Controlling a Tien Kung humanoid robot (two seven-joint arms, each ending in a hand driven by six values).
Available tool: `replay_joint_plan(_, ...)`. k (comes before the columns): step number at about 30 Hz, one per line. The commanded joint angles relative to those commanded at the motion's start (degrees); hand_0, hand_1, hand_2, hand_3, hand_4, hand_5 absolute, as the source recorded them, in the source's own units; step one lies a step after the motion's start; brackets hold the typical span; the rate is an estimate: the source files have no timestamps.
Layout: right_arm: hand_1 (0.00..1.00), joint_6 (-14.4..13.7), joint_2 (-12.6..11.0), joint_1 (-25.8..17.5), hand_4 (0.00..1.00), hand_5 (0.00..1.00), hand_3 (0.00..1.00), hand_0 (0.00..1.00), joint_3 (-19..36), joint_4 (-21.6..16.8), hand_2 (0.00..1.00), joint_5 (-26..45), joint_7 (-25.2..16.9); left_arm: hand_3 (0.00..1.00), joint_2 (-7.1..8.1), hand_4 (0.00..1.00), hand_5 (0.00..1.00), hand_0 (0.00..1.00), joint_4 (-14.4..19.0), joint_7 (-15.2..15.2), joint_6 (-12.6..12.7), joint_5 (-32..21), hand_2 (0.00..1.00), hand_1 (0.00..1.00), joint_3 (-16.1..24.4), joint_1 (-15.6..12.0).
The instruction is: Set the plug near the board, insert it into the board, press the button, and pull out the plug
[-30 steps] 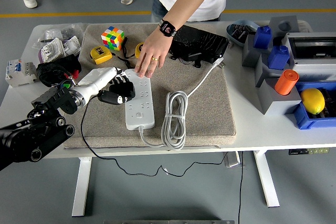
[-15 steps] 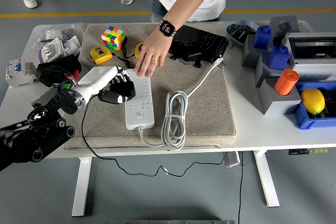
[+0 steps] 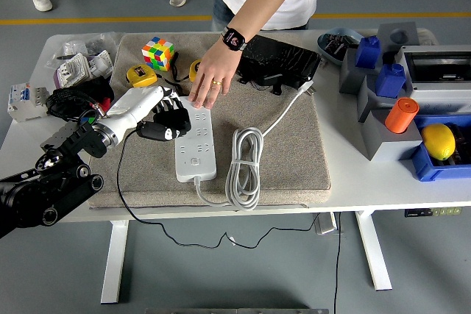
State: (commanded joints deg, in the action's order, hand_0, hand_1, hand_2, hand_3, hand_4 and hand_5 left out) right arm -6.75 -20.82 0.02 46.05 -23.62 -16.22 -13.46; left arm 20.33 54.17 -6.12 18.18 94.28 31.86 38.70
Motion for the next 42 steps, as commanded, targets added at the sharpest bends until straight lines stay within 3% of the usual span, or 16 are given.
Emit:
replay_joint_plan(8, 0.715, 0.0, -0.1, 0.0, 0.998, 0.606, 0.621, 0.710, -0.3, 0.0, 0.726, 0.0, 0.0, 0.530, 1.56, 0.878, 0.053, 0.372, 2.0, 0.1, -0.6, 2.1, 0.424, 0.414, 2.7, -0.4)
replay_joint_plan(20, 0.714, 0.0, 0.0, -0.1, 0.998, 0.602, 0.620, 0.710, 0.0, 0.0, 0.726, 0.0, 0.0, 0.535, 2.95, 0.889, 0.067, 0.394, -3.2, 0.9, -0.5, 2.7, 0.437, 0.419, 4.6, -0.7)
replay_joint_plan(35, 0.714, 0.0, 0.1, -0.1, 0.998, 0.601, 0.620, 0.710, 0.4, -0.2, 0.725, -0.1, 0.1, 0.551, 1.64, 0.873, 0.072, 0.420, -7.0, 1.2, -0.8, 0.1, 0.464, 0.460, 1.2, -0.4)
replay_joint_plan(36, 0.714, 0.0, 0.1, -0.1, 0.998, 0.601, 0.620, 0.710, 0.4, -0.1, 0.725, -0.1, 0.1, 0.564, 1.58, 0.878, 0.086, 0.449, -7.2, 1.2, -0.9, -0.2, 0.504, 0.480, 1.1, -0.4)
replay_joint_plan(41, 0.714, 0.0, 0.1, 0.0, 0.998, 0.601, 0.620, 0.710, 0.5, -0.2, 0.725, -0.2, 0.1, 0.564, 1.39, 0.878, 0.086, 0.449, -7.8, 1.0, -0.7, -0.9, 0.504, 0.480, 0.4, -0.3)
replay_joint_plan(42, 0.714, 0.0, 0.1, 0.0, 0.998, 0.601, 0.620, 0.710, 0.5, -0.3, 0.725, -0.3, 0.1, 0.566, 1.33, 0.886, 0.098, 0.495, -7.9, 1.1, -0.9, -1.1, 0.518, 0.492, 0.3, -0.3)
